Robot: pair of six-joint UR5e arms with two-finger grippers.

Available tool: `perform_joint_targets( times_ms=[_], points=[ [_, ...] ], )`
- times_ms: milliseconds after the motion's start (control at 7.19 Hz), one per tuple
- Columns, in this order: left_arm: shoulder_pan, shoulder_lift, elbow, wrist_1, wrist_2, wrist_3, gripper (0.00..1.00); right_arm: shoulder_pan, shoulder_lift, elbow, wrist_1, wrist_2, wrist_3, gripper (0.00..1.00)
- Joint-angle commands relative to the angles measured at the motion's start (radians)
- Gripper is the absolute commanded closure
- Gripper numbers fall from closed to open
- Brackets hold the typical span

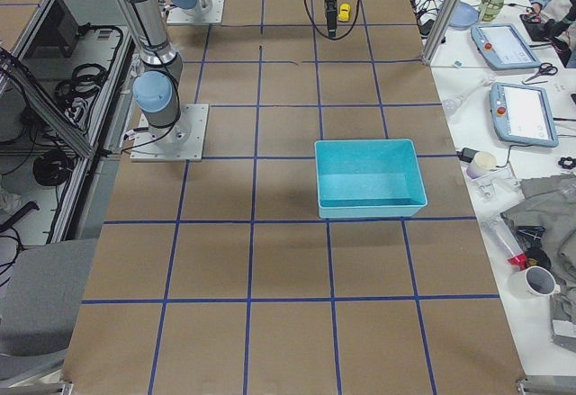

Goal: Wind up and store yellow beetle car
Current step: 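Lower the left gripper toward the yellow beetle car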

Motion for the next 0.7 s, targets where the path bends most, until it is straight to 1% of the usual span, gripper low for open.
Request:
perform_joint_targets(
  times_ms=[0, 556],
  points=[
    [0.001, -0.007, -0.02, 0.02, -0.004, 0.002, 0.0, 0.0, 0.0, 0.001, -0.001, -0.001, 0.0, 0.0],
    [0.003, -0.018, -0.023, 0.037, 0.001, 0.0, 0.0, 0.0, 0.0, 0.001, -0.001, 0.001, 0.002, 0.0]
  ],
)
